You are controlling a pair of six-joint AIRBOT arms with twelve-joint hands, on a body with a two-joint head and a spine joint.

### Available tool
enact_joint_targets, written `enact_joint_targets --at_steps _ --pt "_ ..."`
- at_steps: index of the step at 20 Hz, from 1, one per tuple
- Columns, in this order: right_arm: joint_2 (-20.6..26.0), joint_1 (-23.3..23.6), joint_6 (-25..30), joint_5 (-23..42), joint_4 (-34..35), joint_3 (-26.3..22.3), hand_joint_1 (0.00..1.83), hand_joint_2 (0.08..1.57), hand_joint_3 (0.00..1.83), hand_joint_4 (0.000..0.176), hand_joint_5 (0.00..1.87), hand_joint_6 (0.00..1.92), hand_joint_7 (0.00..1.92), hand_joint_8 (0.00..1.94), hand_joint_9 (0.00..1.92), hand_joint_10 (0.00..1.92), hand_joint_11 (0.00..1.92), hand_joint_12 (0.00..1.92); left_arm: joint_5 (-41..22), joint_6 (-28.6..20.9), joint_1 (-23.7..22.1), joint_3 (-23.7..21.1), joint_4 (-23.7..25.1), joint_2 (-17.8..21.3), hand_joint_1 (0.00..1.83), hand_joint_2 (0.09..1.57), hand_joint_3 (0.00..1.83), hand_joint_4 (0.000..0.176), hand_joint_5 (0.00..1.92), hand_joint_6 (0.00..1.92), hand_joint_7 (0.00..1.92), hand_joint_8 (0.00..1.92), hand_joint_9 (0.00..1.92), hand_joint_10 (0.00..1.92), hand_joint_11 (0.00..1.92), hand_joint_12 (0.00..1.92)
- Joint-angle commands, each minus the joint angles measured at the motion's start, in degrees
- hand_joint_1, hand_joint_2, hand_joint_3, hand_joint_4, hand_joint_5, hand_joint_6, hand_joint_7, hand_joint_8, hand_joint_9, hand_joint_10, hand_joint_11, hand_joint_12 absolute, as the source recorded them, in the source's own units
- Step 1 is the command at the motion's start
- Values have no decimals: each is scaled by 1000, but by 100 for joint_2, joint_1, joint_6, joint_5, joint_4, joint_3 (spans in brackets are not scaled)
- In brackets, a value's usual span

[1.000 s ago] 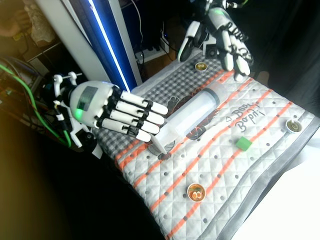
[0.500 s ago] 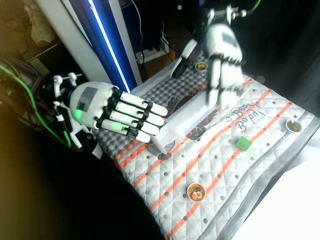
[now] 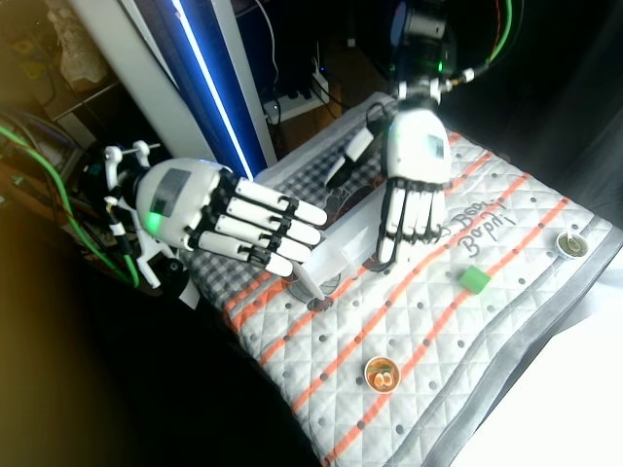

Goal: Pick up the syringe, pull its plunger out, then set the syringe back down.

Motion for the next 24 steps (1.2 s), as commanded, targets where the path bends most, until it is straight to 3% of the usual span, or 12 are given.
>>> enact_joint_targets --at_steps 1,4,5,6,8,9,10,11,12,16,19,24 --pt "0 83 11 708 -129 32 1003 982 1 0 495 21 448 10 394 19 0 1064 395 -30 -12 32 8 -51 763 718 0 0 276 13 265 14 270 48 0 1272" --pt "0 85 11 708 -134 37 990 994 4 0 515 20 453 6 398 16 0 1086 165 -32 32 171 43 -158 762 747 8 0 219 1 215 6 243 27 0 1396" --pt "1 85 11 709 -135 38 979 1001 5 0 519 18 457 6 403 15 0 1104 141 -32 45 185 51 -169 772 773 12 0 279 14 296 20 274 34 0 1351" --pt "1 85 11 709 -135 38 962 1012 7 0 533 19 466 7 409 15 0 1127 147 -32 59 193 34 -172 795 836 24 0 340 18 307 10 216 18 0 1067" --pt "1 85 11 709 -135 36 946 1027 8 0 549 19 475 7 416 15 0 1175 268 -34 102 198 -33 -170 910 1058 30 0 625 62 485 32 392 67 0 1397" --pt "1 84 12 709 -135 35 947 1030 8 0 559 22 478 8 414 13 0 1178 348 -34 113 213 -92 -169 1019 1172 11 0 776 992 573 25 438 70 0 1396" --pt "1 77 33 709 -135 35 960 1044 11 0 557 18 480 7 426 17 0 1213 445 -35 117 245 -202 -165 1084 1208 3 0 788 1205 707 49 541 114 0 1493" --pt "1 70 42 709 -134 35 960 1053 13 0 553 15 477 5 428 17 0 1222 576 -35 118 294 -366 -158 1154 1251 3 0 832 1287 597 1173 410 701 0 1713" --pt "1 64 50 709 -133 35 968 1052 10 0 555 15 481 5 439 21 2 1232 678 -35 120 335 -497 -148 1179 1245 0 0 870 1127 612 1512 404 1148 53 1839" --pt "-1 44 72 710 -129 34 965 1074 7 0 551 8 498 7 467 28 2 1304 1263 -34 113 440 -1124 -30 1166 1266 0 0 815 1366 591 1441 426 919 87 1563" --pt "-1 44 75 711 -129 35 980 1057 0 0 555 4 501 2 484 31 32 1271 1707 -32 110 228 -1246 187 1131 1272 0 1 743 1400 655 1441 492 1137 195 1678" --pt "0 113 75 712 -139 38 980 989 0 0 421 0 356 0 351 0 0 1083 2444 -33 107 -492 -928 750 1146 1256 0 0 748 1440 707 1337 538 1214 314 1767"
